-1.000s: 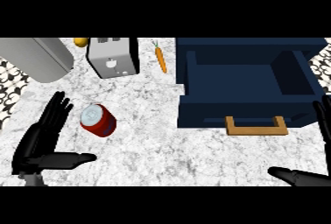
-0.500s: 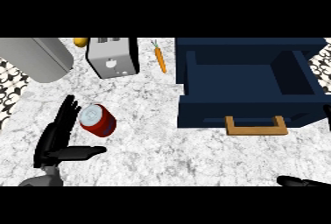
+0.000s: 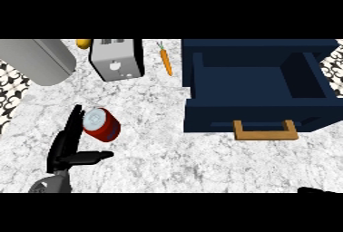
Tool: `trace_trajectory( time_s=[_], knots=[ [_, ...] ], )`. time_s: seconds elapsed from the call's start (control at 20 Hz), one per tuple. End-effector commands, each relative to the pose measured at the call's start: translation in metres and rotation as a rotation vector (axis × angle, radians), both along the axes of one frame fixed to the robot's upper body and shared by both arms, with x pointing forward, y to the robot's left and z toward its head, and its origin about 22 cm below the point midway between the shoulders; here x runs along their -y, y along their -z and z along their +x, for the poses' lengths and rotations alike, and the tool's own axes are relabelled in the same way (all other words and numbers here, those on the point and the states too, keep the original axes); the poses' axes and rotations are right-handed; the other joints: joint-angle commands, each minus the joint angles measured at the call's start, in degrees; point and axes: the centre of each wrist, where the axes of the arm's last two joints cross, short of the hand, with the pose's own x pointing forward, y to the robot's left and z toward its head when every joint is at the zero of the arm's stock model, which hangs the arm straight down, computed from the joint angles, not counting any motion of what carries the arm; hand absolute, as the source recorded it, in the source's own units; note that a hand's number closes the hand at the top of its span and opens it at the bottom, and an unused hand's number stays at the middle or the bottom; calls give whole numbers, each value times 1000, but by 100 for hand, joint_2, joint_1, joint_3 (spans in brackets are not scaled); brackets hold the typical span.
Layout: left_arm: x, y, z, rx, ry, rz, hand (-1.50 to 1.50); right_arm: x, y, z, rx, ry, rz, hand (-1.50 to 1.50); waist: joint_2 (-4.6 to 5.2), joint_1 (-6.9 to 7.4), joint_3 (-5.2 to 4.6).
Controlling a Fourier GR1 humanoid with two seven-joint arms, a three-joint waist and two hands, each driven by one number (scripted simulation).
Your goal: Pick up the can, place it into the drawer and close the drawer
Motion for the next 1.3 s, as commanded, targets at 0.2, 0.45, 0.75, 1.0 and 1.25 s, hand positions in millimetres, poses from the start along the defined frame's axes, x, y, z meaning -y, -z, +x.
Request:
trace_trajectory(
  time_s=[0.2,0.45,0.75,1.0,1.25],
  knots=[
    [-3,32,7,-16,-31,-45,-150,19,-16,4,1,3,-28,-150,2,-4,-1],
    [-10,45,17,-37,-41,-20,-150,8,-22,-4,12,7,-14,-150,2,-11,-1],
    [-25,49,21,-20,-27,-35,-150,-14,-7,11,15,8,-8,-150,10,-11,-3],
    [-10,41,46,8,20,-27,-150,1,-13,3,6,-5,-34,-150,11,-32,-3],
    [0,36,59,-5,138,-45,-150,-9,-23,-5,30,-4,-30,-150,22,-64,-7]
  ],
)
